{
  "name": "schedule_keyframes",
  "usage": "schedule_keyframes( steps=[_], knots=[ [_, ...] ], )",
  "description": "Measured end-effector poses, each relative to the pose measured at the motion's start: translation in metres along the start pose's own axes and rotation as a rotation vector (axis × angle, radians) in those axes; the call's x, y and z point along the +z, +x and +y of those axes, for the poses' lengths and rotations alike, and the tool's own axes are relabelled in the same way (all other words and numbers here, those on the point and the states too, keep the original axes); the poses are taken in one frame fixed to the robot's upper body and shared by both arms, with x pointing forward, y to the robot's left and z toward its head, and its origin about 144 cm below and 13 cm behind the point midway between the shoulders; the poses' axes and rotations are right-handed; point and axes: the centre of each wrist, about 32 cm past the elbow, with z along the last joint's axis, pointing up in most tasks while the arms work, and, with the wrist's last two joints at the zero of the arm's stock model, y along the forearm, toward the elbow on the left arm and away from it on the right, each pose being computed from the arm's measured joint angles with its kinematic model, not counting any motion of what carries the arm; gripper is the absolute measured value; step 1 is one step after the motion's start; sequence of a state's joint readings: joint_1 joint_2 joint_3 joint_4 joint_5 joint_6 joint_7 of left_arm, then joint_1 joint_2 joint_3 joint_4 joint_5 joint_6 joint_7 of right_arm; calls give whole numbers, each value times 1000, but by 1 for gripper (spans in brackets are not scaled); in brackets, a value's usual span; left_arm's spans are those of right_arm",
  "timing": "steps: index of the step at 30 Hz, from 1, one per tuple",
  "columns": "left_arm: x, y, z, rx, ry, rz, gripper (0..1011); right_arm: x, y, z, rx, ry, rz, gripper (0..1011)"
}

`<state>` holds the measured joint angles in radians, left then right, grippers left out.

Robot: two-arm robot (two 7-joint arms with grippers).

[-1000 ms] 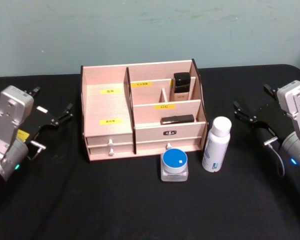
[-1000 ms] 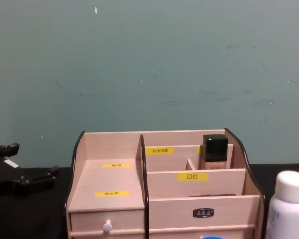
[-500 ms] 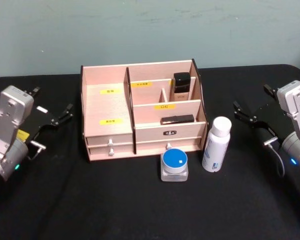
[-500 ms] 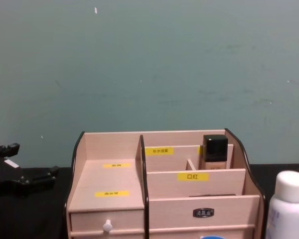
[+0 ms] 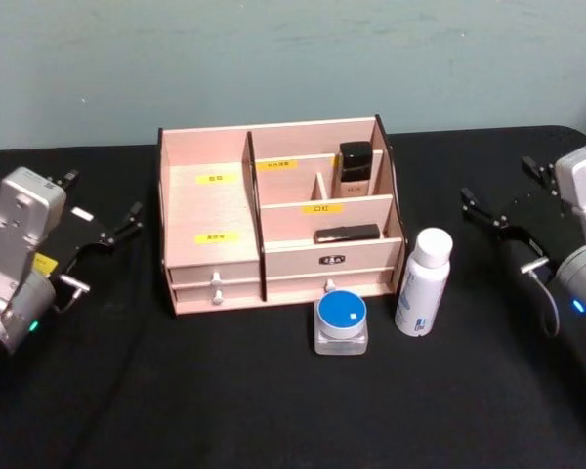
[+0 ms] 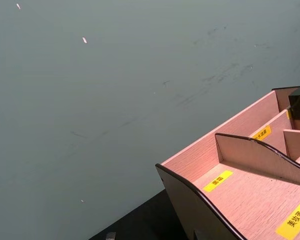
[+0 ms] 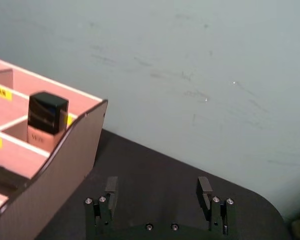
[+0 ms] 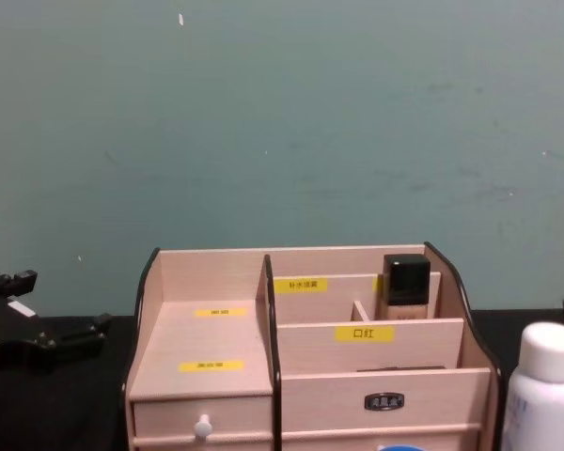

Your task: Pick up the facial cleanser and watermelon frost from the table and place them into the tiered storage box.

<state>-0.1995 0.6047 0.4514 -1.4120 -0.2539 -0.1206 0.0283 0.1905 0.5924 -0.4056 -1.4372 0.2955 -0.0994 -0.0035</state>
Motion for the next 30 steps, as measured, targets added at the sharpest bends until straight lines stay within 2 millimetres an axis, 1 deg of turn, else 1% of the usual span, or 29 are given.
schedule_keyframes(
  steps=[1,5,11,17,20,22,30],
  knots=[
    [0,0,0,0,0,0,1010,0,0,0,0,0,0,1002],
    [0,0,0,0,0,0,1010,14,5,-6,16,26,16,1002],
    [0,0,0,0,0,0,1010,34,9,-20,77,56,29,1002],
    [0,0,0,0,0,0,1009,56,16,-40,142,91,49,1002],
    [0,0,0,0,0,0,1010,62,18,-48,162,103,52,1002],
    [0,0,0,0,0,0,1010,70,21,-59,192,120,70,1002],
    [0,0,0,0,0,0,1010,81,16,-83,284,109,112,1002]
  ],
)
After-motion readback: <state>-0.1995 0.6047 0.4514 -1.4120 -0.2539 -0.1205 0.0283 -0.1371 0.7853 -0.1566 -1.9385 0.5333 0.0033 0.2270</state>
